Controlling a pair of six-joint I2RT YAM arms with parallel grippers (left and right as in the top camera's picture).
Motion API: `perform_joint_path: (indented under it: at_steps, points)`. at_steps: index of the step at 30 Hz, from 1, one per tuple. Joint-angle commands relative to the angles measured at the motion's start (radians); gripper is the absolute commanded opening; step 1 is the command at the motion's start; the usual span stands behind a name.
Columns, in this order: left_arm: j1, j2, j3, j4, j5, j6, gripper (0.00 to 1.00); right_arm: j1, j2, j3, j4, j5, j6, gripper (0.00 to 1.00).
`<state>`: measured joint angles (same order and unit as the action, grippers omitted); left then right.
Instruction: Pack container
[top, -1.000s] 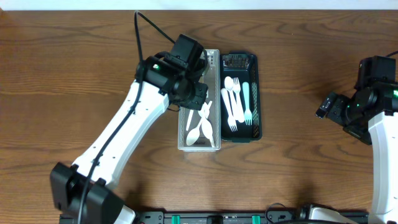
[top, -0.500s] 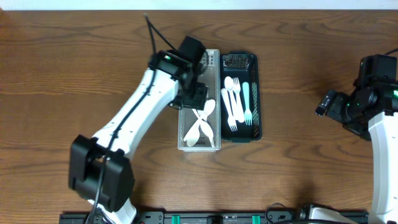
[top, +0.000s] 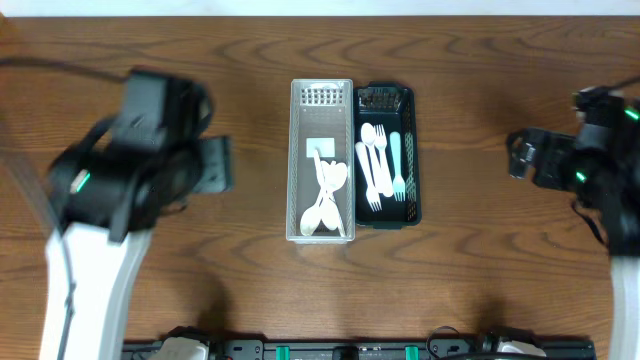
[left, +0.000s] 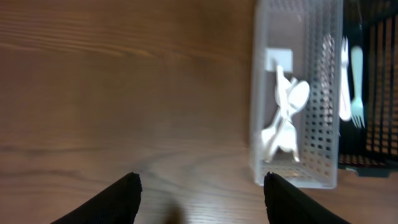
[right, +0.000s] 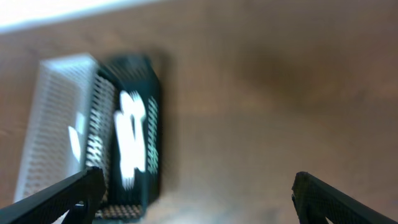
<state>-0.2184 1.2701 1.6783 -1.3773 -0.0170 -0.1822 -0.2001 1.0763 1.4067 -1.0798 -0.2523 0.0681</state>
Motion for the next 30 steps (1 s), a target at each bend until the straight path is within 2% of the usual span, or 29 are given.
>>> perform_joint_path:
  at_steps: [1,5,6,7,8,16,27,30]
  points:
    - [0.019,-0.129,0.010,-0.025,-0.075,0.016,0.66,-0.008,-0.158,0.085,0.015,-0.043,-0.071,0.99]
    - [0.019,-0.288,0.010,-0.035,-0.125,0.016,0.66,-0.008,-0.321,0.099,0.052,-0.044,-0.089,0.99]
    - [0.019,-0.315,0.010,-0.037,-0.139,0.016,0.73,-0.008,-0.347,0.100,0.053,-0.044,-0.089,0.99]
    - [0.019,-0.351,0.010,-0.039,-0.162,0.016,0.90,-0.008,-0.376,0.099,0.051,-0.044,-0.089,0.99]
    - [0.019,-0.377,0.010,-0.043,-0.177,0.016,0.98,-0.008,-0.401,0.099,0.050,-0.044,-0.089,0.99]
    - [0.019,-0.509,0.010,-0.051,-0.187,0.016,0.98,-0.008,-0.510,0.099,0.035,-0.043,-0.089,0.99]
    - [0.019,-0.519,0.010,-0.052,-0.186,0.016,0.98,-0.008,-0.514,0.099,-0.106,-0.044,-0.087,0.99]
    - [0.019,-0.519,0.010,-0.052,-0.186,0.016,0.98,-0.008,-0.514,0.098,-0.122,-0.044,-0.044,0.99]
